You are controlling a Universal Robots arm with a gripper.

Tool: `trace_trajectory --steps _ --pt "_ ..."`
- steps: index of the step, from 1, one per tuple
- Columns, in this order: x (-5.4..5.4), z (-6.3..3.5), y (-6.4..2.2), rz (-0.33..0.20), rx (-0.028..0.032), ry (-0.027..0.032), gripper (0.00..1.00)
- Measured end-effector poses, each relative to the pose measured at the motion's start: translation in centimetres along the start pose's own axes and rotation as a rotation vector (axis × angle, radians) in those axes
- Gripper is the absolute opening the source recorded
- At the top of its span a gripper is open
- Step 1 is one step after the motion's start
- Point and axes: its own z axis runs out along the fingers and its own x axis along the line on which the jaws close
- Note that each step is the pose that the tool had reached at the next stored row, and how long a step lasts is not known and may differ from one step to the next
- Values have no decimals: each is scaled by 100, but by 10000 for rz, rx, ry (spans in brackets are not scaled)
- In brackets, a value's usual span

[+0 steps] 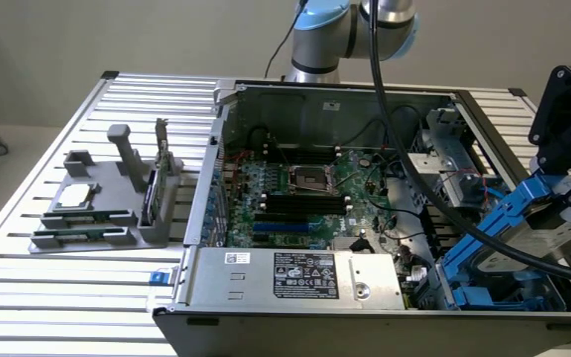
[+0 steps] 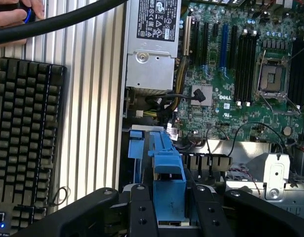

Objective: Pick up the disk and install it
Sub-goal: 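Insert the first disk wire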

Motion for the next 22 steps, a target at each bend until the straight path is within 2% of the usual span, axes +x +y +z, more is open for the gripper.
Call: trace_trajectory --steps 15,22 --pt "37 -2 -1 0 3 2 33" --pt "65 26 1 0 3 3 33"
